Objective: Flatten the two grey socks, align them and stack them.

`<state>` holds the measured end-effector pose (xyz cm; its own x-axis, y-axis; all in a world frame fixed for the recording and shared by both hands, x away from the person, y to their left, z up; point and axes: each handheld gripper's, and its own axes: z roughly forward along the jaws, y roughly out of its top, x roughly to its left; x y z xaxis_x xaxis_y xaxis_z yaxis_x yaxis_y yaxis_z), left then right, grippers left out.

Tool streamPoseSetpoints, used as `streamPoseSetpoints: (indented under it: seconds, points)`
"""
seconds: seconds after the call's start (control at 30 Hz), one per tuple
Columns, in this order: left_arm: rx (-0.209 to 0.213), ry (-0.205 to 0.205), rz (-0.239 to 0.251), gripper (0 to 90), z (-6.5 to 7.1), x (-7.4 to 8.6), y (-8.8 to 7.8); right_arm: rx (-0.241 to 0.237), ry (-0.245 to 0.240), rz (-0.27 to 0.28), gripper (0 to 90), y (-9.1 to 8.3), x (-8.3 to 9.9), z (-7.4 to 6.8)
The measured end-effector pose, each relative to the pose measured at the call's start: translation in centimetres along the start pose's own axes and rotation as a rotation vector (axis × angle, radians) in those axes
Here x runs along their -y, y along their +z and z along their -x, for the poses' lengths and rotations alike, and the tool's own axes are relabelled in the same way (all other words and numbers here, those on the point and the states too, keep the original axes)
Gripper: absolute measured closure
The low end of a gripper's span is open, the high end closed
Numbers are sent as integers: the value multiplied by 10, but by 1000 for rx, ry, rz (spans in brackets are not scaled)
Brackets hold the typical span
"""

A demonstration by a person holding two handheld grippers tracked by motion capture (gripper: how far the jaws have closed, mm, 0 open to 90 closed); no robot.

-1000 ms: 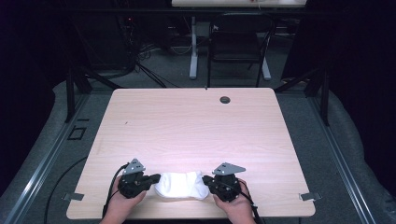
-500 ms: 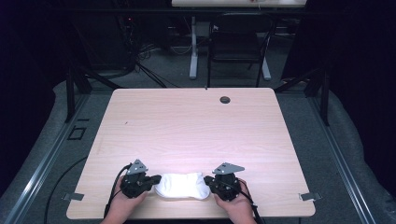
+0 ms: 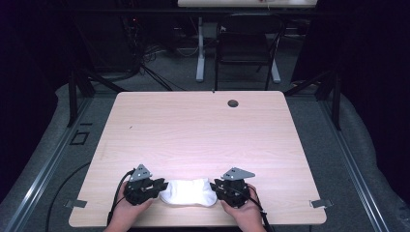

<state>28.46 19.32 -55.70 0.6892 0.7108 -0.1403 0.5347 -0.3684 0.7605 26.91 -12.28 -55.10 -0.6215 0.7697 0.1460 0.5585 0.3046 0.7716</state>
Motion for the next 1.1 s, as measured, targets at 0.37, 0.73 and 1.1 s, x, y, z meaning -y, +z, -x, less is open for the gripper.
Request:
streamPoseSetpoints:
  seconds: [0.37,0.73,1.1]
  points:
    - [35,37,-48,609,15,5,5,-34,-116,-32,664,9,4,-24]
    - [36,25,-96,578,9,13,9,-27,-126,-101,590,22,14,-20]
    - [34,45,-104,572,9,17,12,-38,-111,-124,589,24,17,-18]
